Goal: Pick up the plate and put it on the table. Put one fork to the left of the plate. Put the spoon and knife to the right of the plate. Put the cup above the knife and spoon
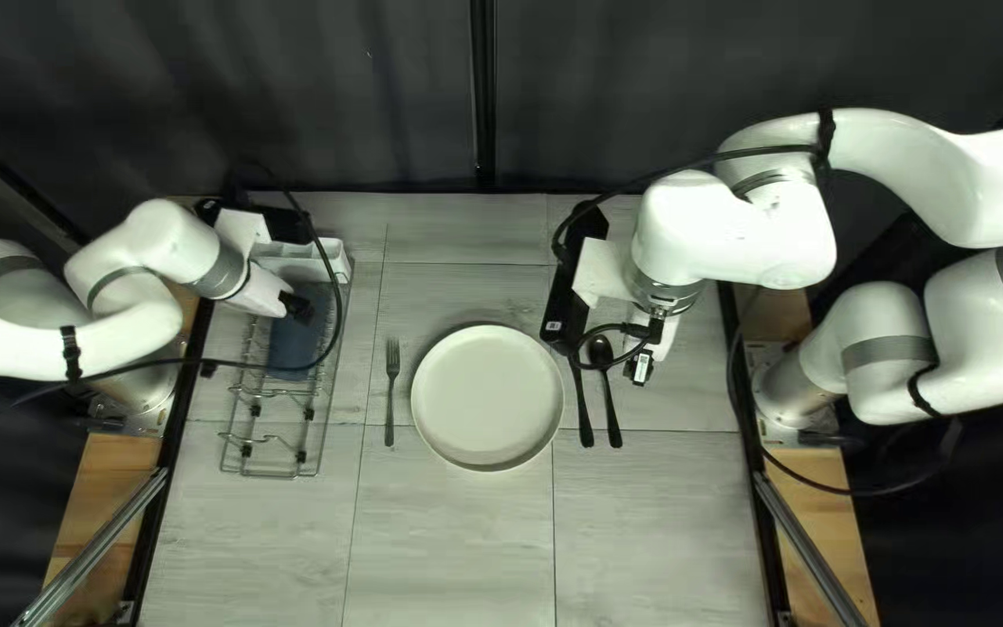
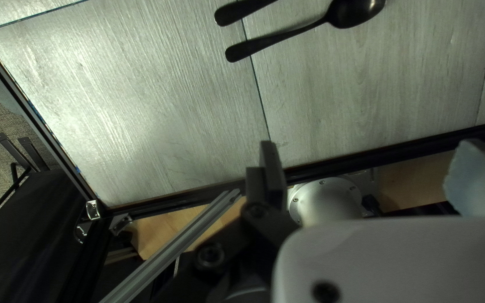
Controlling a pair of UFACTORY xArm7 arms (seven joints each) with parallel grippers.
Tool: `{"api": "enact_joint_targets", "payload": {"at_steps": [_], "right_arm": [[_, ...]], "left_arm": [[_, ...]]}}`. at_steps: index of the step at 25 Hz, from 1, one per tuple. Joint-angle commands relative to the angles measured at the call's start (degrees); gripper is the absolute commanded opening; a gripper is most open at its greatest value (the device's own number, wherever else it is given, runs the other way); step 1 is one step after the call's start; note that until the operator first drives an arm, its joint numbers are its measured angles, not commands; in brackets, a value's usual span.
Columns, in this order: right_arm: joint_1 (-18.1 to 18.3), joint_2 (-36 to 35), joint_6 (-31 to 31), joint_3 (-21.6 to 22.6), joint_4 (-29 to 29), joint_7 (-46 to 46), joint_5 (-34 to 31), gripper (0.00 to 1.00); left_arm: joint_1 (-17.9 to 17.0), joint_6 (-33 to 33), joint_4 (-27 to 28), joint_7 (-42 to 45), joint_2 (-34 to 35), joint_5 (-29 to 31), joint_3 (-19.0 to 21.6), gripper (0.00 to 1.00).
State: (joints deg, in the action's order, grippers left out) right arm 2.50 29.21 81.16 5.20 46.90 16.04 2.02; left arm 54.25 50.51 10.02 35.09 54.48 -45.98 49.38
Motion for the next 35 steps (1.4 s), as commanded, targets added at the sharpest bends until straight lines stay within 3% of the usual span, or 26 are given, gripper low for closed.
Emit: {"api": "enact_joint_targets", "payload": {"at_steps": [1, 19, 20, 21, 25, 29, 32, 35], "right_arm": [[0.0, 0.0, 0.0, 0.0, 0.0, 0.0, 0.0, 1.00], [0.0, 0.0, 0.0, 0.0, 0.0, 0.0, 0.0, 1.00], [0.0, 0.0, 0.0, 0.0, 0.0, 0.0, 0.0, 1.00], [0.0, 0.0, 0.0, 0.0, 0.0, 0.0, 0.0, 1.00], [0.0, 0.0, 0.0, 0.0, 0.0, 0.0, 0.0, 1.00], [0.0, 0.0, 0.0, 0.0, 0.0, 0.0, 0.0, 1.00], [0.0, 0.0, 0.0, 0.0, 0.0, 0.0, 0.0, 1.00], [0.0, 0.0, 0.0, 0.0, 0.0, 0.0, 0.0, 1.00]], "left_arm": [[0.5, -2.3, -0.1, 1.1, -2.3, -1.5, 2.5, 1.00], [6.3, -15.3, 0.6, -2.3, -18.1, -6.3, 10.7, 1.00], [6.3, -15.3, 0.6, -2.3, -18.1, -6.3, 10.6, 0.70], [5.6, -14.3, 0.3, -2.5, -17.2, -6.3, 9.7, 0.00], [2.7, -8.5, 0.1, -2.5, -11.2, -5.1, 4.9, 0.00], [-1.3, 2.3, 2.3, 0.5, 0.4, -1.0, -1.9, 0.00], [-1.8, 5.1, 5.4, 1.6, 3.0, 0.3, -3.1, 0.00], [-1.0, 3.1, 8.7, 0.4, 0.3, -0.4, -1.7, 0.00]]}}
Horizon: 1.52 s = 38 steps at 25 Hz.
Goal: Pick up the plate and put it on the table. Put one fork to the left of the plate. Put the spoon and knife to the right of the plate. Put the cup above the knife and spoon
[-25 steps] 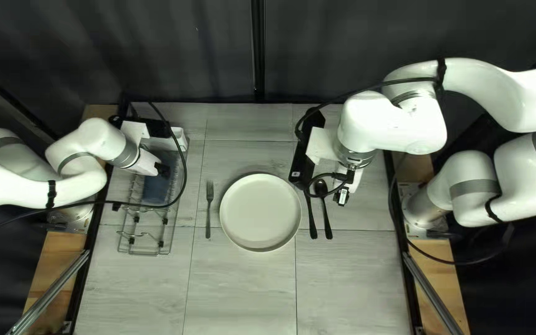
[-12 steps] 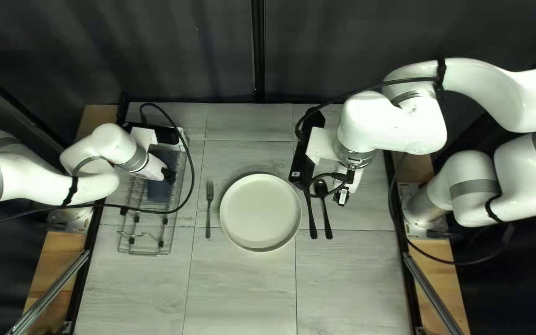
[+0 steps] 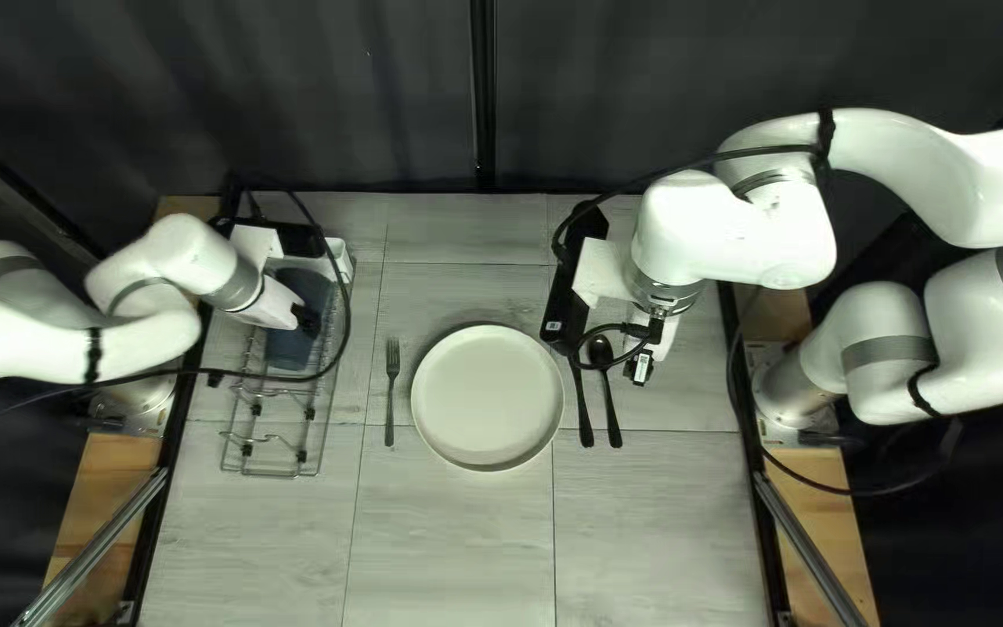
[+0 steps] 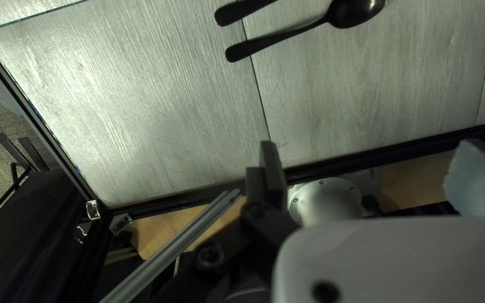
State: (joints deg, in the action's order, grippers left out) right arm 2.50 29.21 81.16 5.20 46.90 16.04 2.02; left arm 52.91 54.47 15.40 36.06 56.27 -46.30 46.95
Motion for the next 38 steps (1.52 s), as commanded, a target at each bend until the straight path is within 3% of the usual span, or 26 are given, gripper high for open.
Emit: {"api": "enact_joint_targets", "payload": {"at_steps": [1, 17, 20, 22, 25, 26, 27, 28, 29, 34, 38], "right_arm": [[0.0, 0.0, 0.0, 0.0, 0.0, 0.0, 0.0, 1.00], [0.0, 0.0, 0.0, 0.0, 0.0, 0.0, 0.0, 1.00], [0.0, 0.0, 0.0, 0.0, 0.0, 0.0, 0.0, 1.00], [0.0, 0.0, 0.0, 0.0, 0.0, 0.0, 0.0, 1.00], [0.0, 0.0, 0.0, 0.0, 0.0, 0.0, 0.0, 1.00], [0.0, 0.0, 0.0, 0.0, 0.0, 0.0, 0.0, 1.00], [0.0, 0.0, 0.0, 0.0, 0.0, 0.0, 0.0, 1.00], [0.0, 0.0, 0.0, 0.0, 0.0, 0.0, 0.0, 1.00], [0.0, 0.0, 0.0, 0.0, 0.0, 0.0, 0.0, 1.00], [0.0, 0.0, 0.0, 0.0, 0.0, 0.0, 0.0, 1.00], [0.0, 0.0, 0.0, 0.0, 0.0, 0.0, 0.0, 1.00]], "left_arm": [[1.1, -2.3, 4.8, -1.3, -3.4, -0.4, 1.8, 0.00], [12.7, -19.9, 17.1, -10.6, -27.4, 0.1, 17.7, 0.00], [17.9, -24.6, 19.1, -10.7, -33.0, 2.2, 24.2, 0.00], [21.7, -27.1, 20.1, -10.4, -35.8, 3.9, 28.5, 0.00], [30.2, -30.3, 22.3, -9.1, -39.8, 7.1, 37.6, 0.00], [36.3, -31.4, 23.6, -8.6, -40.8, 8.2, 43.9, 0.00], [38.5, -31.5, 24.2, -8.8, -40.9, 8.0, 46.2, 0.00], [44.3, -31.9, 25.5, -9.5, -40.7, 7.1, 52.0, 0.00], [47.6, -32.0, 26.4, -10.3, -40.2, 6.1, 55.4, 0.00], [59.0, -31.1, 30.9, -14.7, -36.7, 0.7, 66.9, 0.00], [65.5, -29.9, 34.6, -17.7, -33.4, -2.9, 73.3, 0.00]]}}
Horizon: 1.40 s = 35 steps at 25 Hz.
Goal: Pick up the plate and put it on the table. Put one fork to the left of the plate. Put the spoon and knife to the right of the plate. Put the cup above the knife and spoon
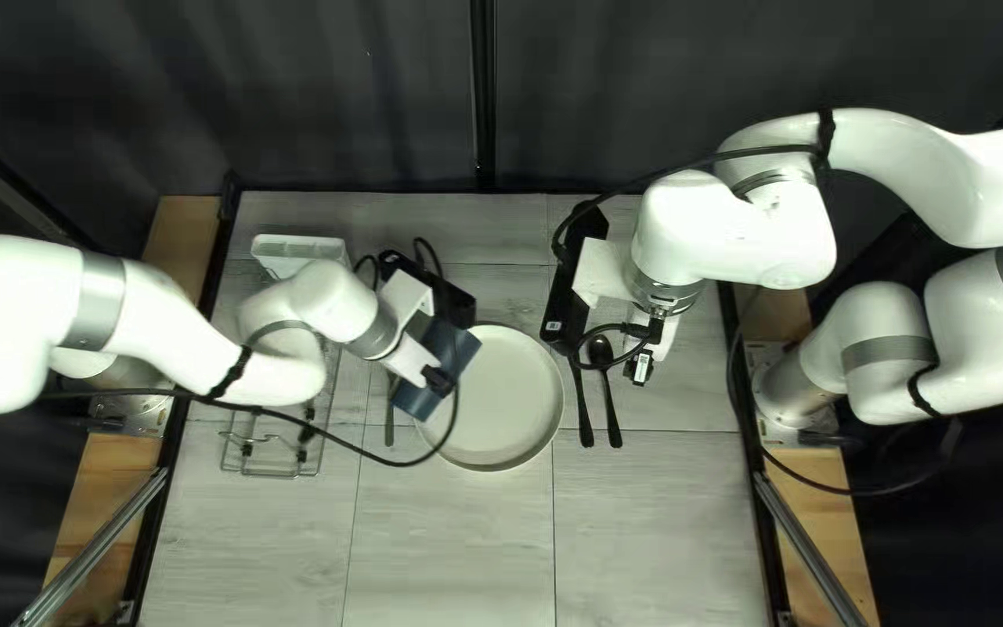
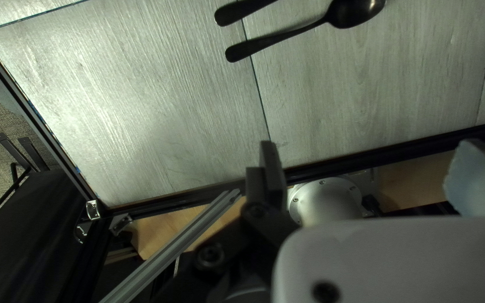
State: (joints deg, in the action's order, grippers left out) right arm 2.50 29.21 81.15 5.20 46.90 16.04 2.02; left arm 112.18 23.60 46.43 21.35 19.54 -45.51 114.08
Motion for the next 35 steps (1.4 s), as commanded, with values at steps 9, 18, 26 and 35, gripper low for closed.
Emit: {"api": "enact_joint_targets", "payload": {"at_steps": [9, 18, 26, 35], "right_arm": [[0.0, 0.0, 0.0, 0.0, 0.0, 0.0, 0.0, 1.00], [0.0, 0.0, 0.0, 0.0, 0.0, 0.0, 0.0, 1.00], [0.0, 0.0, 0.0, 0.0, 0.0, 0.0, 0.0, 1.00], [0.0, 0.0, 0.0, 0.0, 0.0, 0.0, 0.0, 1.00]], "left_arm": [[12.4, 1.7, 7.1, -7.0, 7.5, -8.1, 12.5, 0.00], [15.1, 2.9, 8.8, -9.1, 9.4, -9.4, 14.9, 0.96], [7.7, 2.1, 1.8, -5.9, -0.1, -0.1, 5.7, 1.00], [-4.9, -2.1, -5.8, 12.6, -15.1, 26.9, -9.2, 1.00]]}}
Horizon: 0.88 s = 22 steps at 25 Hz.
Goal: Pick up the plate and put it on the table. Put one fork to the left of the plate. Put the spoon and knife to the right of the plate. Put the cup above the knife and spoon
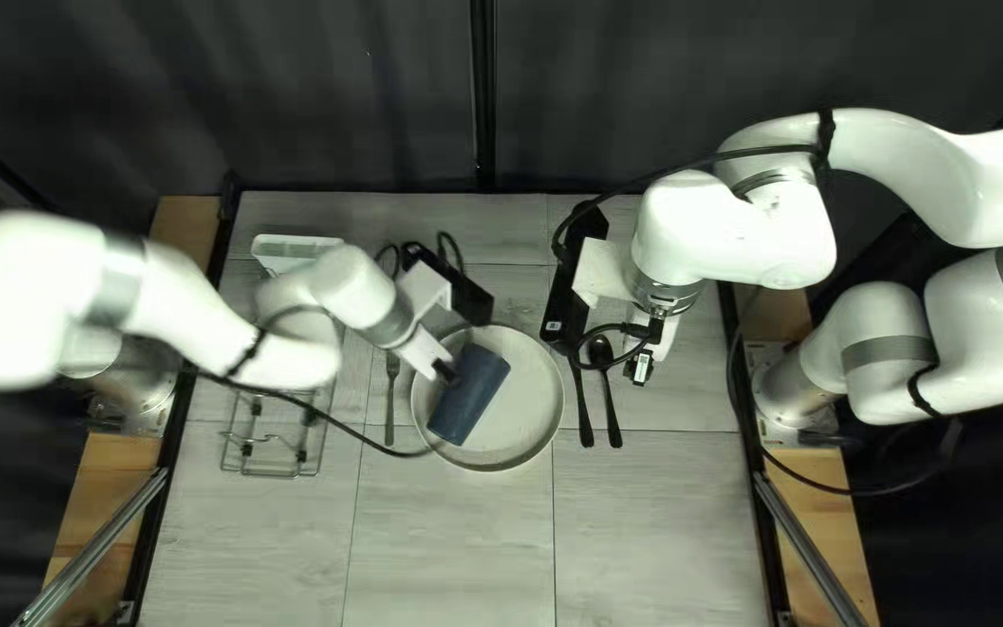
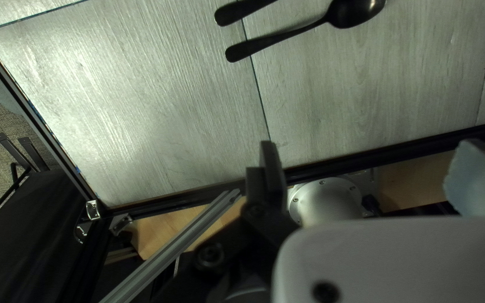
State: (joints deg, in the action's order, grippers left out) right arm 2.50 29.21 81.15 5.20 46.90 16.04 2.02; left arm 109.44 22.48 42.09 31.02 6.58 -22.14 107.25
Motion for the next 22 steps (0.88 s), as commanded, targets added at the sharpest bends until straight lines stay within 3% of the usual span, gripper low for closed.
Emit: {"api": "enact_joint_targets", "payload": {"at_steps": [1, 13, 14, 15, 16, 17, 18, 21, 22], "right_arm": [[0.0, 0.0, 0.0, 0.0, 0.0, 0.0, 0.0, 1.00], [0.0, 0.0, 0.0, 0.0, 0.0, 0.0, 0.0, 1.00], [0.0, 0.0, 0.0, 0.0, 0.0, 0.0, 0.0, 1.00], [0.0, 0.0, 0.0, 0.0, 0.0, 0.0, 0.0, 1.00], [0.0, 0.0, 0.0, 0.0, 0.0, 0.0, 0.0, 1.00], [0.0, 0.0, 0.0, 0.0, 0.0, 0.0, 0.0, 1.00], [0.0, 0.0, 0.0, 0.0, 0.0, 0.0, 0.0, 1.00], [0.0, 0.0, 0.0, 0.0, 0.0, 0.0, 0.0, 1.00], [0.0, 0.0, 0.0, 0.0, 0.0, 0.0, 0.0, 1.00]], "left_arm": [[-2.1, -1.0, -1.5, 2.9, -2.2, 3.5, -2.4, 1.00], [-2.1, -1.0, -1.5, 2.9, -2.2, 3.5, -2.4, 1.00], [-0.7, -0.9, -2.0, 0.9, -2.6, 1.7, -1.5, 1.00], [1.7, -0.5, -3.1, 14.2, -10.2, 19.3, -0.4, 1.00], [11.2, 1.2, -3.7, 20.9, -14.4, 27.9, 8.6, 1.00], [17.1, 2.9, -4.2, 24.5, -17.0, 32.2, 14.4, 1.00], [18.7, 3.5, -4.4, 25.4, -17.7, 33.3, 16.0, 1.00], [18.7, 3.5, -4.4, 25.4, -17.7, 33.3, 16.0, 1.00], [35.5, 15.2, -5.7, 37.4, -29.4, 44.6, 35.4, 1.00]]}}
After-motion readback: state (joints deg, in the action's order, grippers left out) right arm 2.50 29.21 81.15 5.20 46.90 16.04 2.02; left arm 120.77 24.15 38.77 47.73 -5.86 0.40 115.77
